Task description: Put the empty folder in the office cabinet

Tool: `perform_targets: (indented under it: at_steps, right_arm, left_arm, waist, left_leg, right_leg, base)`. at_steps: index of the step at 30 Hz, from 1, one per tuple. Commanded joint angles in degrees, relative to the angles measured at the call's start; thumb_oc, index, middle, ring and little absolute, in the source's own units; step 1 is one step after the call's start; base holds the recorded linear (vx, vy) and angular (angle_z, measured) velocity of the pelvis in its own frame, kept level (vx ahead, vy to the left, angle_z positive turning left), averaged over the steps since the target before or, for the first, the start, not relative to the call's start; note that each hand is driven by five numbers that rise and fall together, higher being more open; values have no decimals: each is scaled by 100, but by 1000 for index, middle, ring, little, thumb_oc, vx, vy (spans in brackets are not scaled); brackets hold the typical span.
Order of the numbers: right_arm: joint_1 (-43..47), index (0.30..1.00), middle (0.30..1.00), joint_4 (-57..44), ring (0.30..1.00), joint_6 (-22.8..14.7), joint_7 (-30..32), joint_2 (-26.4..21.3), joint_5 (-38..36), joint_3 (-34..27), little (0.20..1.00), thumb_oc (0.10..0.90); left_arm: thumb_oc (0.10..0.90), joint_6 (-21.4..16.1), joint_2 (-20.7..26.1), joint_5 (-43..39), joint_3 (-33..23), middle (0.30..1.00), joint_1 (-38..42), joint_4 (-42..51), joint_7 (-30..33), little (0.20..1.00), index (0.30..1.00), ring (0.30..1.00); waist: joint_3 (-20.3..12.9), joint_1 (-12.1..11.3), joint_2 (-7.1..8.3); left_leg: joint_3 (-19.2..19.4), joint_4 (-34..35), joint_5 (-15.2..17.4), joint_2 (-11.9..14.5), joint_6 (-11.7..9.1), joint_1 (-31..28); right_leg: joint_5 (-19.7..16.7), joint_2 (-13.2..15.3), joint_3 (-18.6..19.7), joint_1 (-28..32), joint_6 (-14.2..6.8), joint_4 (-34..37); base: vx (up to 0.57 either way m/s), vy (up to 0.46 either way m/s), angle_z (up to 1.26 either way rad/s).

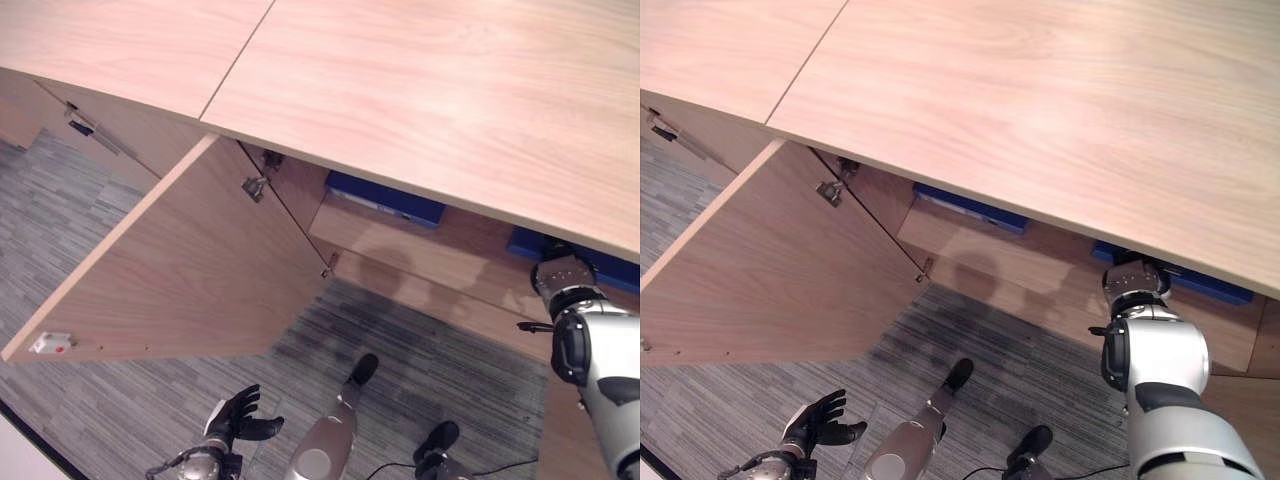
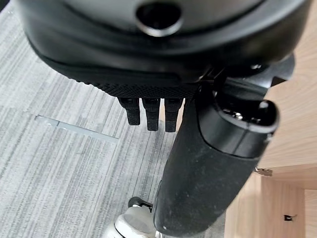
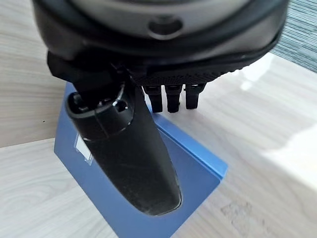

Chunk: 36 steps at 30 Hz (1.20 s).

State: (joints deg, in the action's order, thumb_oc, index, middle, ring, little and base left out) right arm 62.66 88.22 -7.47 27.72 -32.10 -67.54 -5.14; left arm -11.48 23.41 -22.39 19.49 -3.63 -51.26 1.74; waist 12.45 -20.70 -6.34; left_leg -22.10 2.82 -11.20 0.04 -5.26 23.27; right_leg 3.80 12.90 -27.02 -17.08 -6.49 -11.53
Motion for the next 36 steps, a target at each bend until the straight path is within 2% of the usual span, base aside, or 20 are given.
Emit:
perform_targets:
  at_steps: [1, 8, 13, 14, 21, 27, 28, 29, 31, 36]
  right_arm:
    - [505, 900, 900, -1140, 900, -482, -886, -834, 560, 714, 900, 800]
    - [877, 900, 900, -1493, 900, -614, -1151, -833, 661, 1098, 900, 800]
    - [732, 900, 900, -1292, 900, -534, -1293, -912, 703, 1027, 900, 800]
    - [713, 900, 900, -1310, 900, -523, -1154, -194, 705, 978, 900, 800]
    - [268, 900, 900, -1509, 900, -514, -1152, -67, 654, 797, 900, 800]
    - [-1143, 900, 900, -2696, 900, -743, -1624, 948, 506, 773, 900, 800]
    - [-1736, 900, 900, -3336, 900, -792, -1787, 1259, 585, 898, 900, 800]
    - [-1758, 900, 900, -3360, 900, -792, -1773, 1267, 593, 901, 900, 800]
    - [-3031, 900, 900, -4748, 900, -841, -2251, 1706, 676, 1254, 900, 800]
    - [-4341, 900, 900, -5973, 900, -773, -2823, 1721, 905, 1629, 900, 800]
  left_arm:
    - [800, -207, 130, -240, -168, 900, -10, -185, -29, 900, 900, 900]
    - [800, -184, 135, -264, -229, 900, -102, -286, -203, 900, 900, 900]
    - [800, -169, 173, -266, -267, 900, -58, -338, -313, 900, 900, 900]
    - [800, -83, -171, -553, 127, 900, 969, -195, 44, 900, 900, 900]
    - [800, -78, -379, -548, 85, 900, 874, -46, 128, 900, 900, 900]
    - [800, 22, -578, -667, -344, 900, 886, -342, 152, 900, 900, 900]
    - [800, 36, -648, -726, -484, 900, 907, -403, 177, 900, 900, 900]
    - [800, 35, -647, -726, -484, 900, 897, -403, 176, 900, 900, 900]
    - [800, 58, -731, -833, -805, 900, 987, -507, 215, 900, 900, 900]
    - [800, 60, -724, -883, -1178, 900, 984, -617, 154, 900, 900, 900]
  waist:
    - [104, -168, 165]
    - [53, -152, 200]
    - [-28, -168, 270]
    - [-76, -51, 318]
    - [-79, -55, 373]
    - [-217, 140, 493]
    - [-268, 239, 513]
    - [-277, 244, 515]
    - [-393, 479, 584]
    - [-594, 788, 641]
  left_leg:
    - [54, 218, 970, 296, -301, -608]
    - [74, 218, 963, 321, -327, -634]
    - [44, 218, 984, 332, -341, -704]
    - [53, 218, 1000, 337, -336, -725]
    - [27, 218, 1023, 343, -328, -797]
    - [189, 218, 1064, 396, -303, -1110]
    - [226, 218, 945, 369, -257, -1179]
    - [224, 218, 941, 364, -253, -1179]
    - [382, 218, 996, 406, -222, -1422]
    - [594, 218, 1086, 443, -199, -1721]
  right_leg:
    - [718, -187, -56, 596, -180, 202]
    - [665, -188, -27, 665, -198, 274]
    - [625, -189, -111, 830, -218, 369]
    - [605, -198, -101, 860, -230, 391]
    - [553, -219, -171, 1059, -232, 560]
    - [376, -293, -96, 1419, -236, 851]
    - [163, -268, -111, 1472, -238, 935]
    - [153, -267, -115, 1479, -241, 948]
    - [89, -289, -2, 1650, -247, 1064]
    - [31, -292, 136, 1840, -257, 1172]
  base:
    - [-12, 28, -7]
    - [-2, 11, -3]
    - [15, 11, -5]
    - [7, 33, 2]
    - [6, 15, 3]
    - [16, 78, -5]
    - [-46, 141, -11]
    - [-29, 168, -15]
    - [56, 96, -34]
    - [42, 50, -25]
